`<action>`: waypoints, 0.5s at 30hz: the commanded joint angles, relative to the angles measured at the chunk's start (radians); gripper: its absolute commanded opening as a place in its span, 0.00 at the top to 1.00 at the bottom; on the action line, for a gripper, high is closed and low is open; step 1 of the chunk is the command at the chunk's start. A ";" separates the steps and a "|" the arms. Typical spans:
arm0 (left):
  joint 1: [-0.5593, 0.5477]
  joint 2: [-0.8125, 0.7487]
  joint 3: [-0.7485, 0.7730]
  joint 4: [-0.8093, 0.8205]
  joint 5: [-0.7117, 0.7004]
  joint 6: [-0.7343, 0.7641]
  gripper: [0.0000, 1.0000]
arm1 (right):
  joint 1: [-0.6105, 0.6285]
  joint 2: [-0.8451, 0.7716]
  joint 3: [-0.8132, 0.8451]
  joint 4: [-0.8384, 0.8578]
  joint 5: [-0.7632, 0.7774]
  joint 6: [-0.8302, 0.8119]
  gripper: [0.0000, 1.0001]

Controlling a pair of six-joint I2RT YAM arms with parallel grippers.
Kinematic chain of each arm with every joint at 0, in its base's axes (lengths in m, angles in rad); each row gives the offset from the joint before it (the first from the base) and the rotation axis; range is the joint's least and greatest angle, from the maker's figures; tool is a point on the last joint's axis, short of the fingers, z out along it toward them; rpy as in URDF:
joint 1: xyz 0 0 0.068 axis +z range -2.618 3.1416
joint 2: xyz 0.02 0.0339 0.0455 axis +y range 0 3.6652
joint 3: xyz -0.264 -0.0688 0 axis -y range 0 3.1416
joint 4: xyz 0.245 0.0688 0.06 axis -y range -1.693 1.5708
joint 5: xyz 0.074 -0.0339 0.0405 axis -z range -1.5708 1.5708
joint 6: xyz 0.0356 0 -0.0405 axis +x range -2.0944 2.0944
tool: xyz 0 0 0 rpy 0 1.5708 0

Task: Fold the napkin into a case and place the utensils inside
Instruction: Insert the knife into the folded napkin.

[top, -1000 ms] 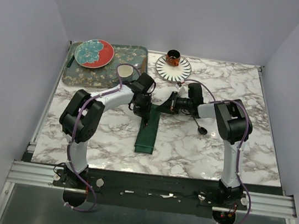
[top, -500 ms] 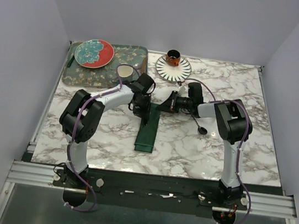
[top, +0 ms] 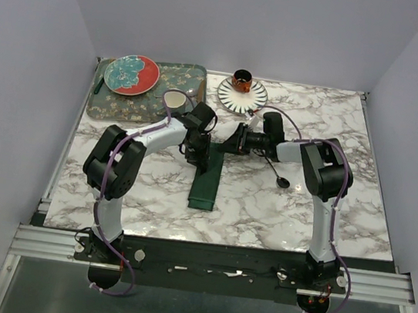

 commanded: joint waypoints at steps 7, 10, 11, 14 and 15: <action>0.009 -0.031 0.085 0.021 -0.072 0.029 0.58 | -0.007 -0.047 0.042 -0.090 -0.011 -0.076 0.41; 0.020 -0.053 0.108 0.047 -0.092 0.049 0.57 | -0.027 -0.121 0.051 -0.184 -0.002 -0.160 0.41; 0.021 -0.060 0.121 0.054 -0.100 0.074 0.57 | -0.038 -0.171 0.058 -0.284 -0.001 -0.238 0.40; 0.029 -0.099 0.125 0.102 -0.123 0.132 0.56 | -0.082 -0.260 0.075 -0.539 0.021 -0.446 0.40; 0.031 -0.129 0.119 0.119 -0.126 0.173 0.55 | -0.096 -0.323 0.074 -0.603 0.059 -0.503 0.39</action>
